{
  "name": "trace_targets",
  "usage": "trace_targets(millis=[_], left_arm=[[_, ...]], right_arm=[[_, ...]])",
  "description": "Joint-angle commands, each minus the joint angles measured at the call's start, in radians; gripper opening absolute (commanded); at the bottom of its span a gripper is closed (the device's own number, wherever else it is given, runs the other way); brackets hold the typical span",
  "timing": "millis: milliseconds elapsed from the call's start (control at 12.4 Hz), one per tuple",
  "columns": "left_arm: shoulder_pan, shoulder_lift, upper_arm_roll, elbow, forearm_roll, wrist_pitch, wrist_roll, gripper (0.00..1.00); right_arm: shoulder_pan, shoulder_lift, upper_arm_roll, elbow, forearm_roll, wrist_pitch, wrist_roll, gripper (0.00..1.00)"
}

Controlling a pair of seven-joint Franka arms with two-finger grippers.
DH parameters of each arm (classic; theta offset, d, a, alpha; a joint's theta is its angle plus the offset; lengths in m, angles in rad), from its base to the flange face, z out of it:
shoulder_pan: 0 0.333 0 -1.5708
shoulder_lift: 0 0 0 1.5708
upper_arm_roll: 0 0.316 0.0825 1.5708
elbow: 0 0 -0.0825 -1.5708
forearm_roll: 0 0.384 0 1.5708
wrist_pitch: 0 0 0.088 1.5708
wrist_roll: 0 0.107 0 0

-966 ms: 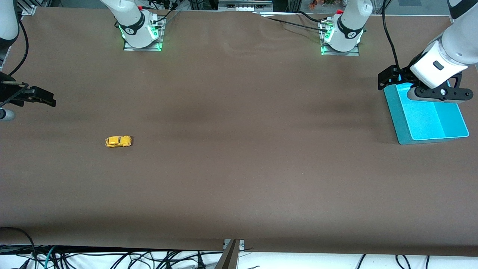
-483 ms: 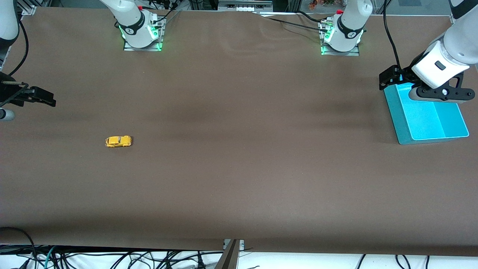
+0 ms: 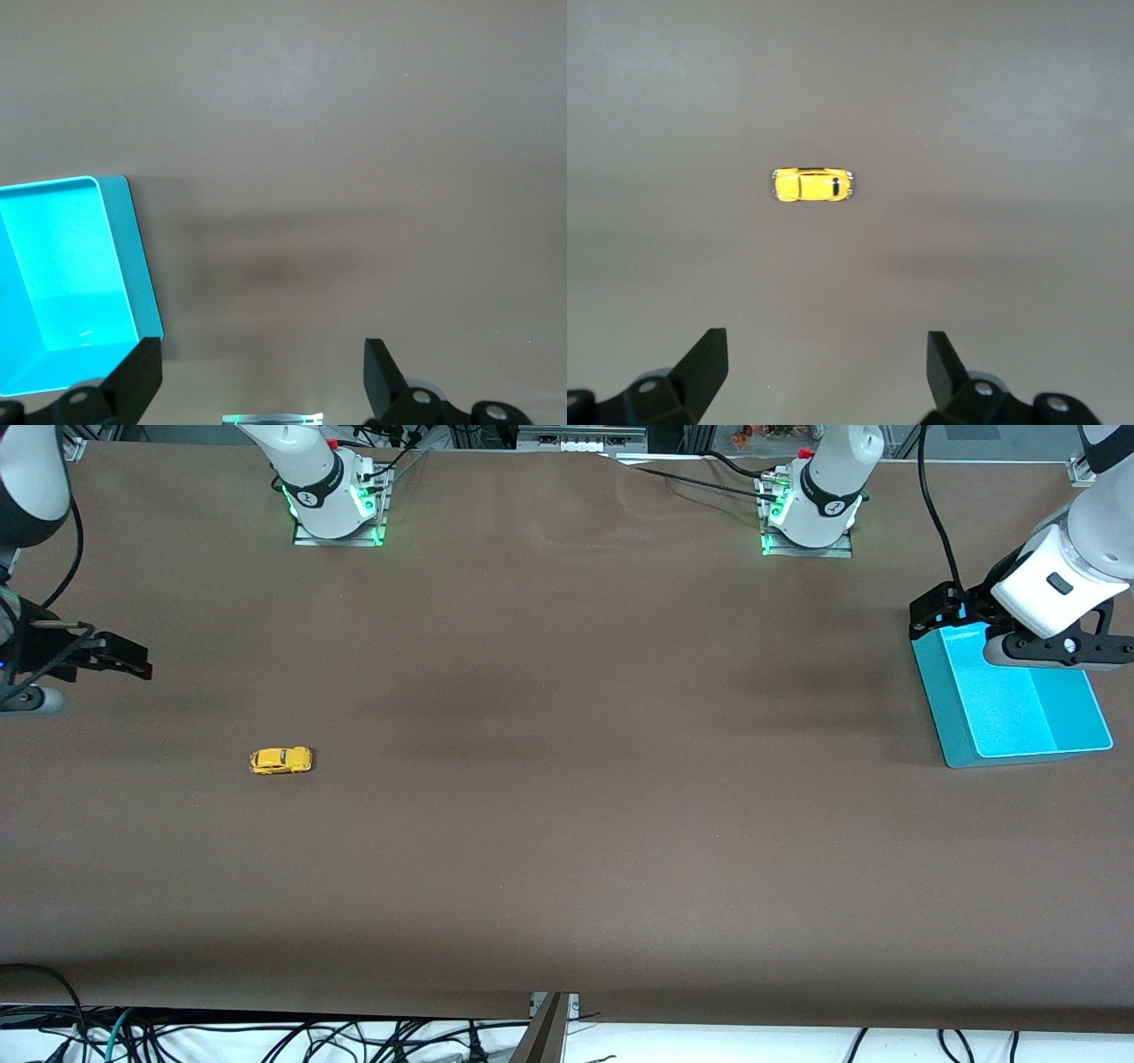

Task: Wind and store yellow beetle car
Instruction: 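Move the right gripper over the yellow toy car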

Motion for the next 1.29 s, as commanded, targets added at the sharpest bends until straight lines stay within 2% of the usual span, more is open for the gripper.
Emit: trace_targets(millis=[0, 483, 724, 1207], left_arm=[[0.007, 0.003, -0.003, 0.013, -0.005, -0.017, 0.020, 1.00], [0.007, 0.001, -0.003, 0.013, -0.005, -0.017, 0.020, 1.00], [0.008, 0.001, -0.003, 0.013, -0.005, -0.019, 0.020, 1.00], [0.008, 0.001, -0.003, 0.011, -0.005, -0.021, 0.018, 1.00]], right_arm=[[0.031, 0.015, 0.002, 0.001, 0.000, -0.041, 0.002, 0.99], [0.081, 0.023, 0.002, 0.001, 0.003, -0.073, -0.006, 0.99], [0.078, 0.043, -0.003, -0.001, 0.001, -0.087, -0.261, 0.99], [0.072, 0.083, -0.003, -0.014, -0.006, -0.076, -0.600, 0.99]])
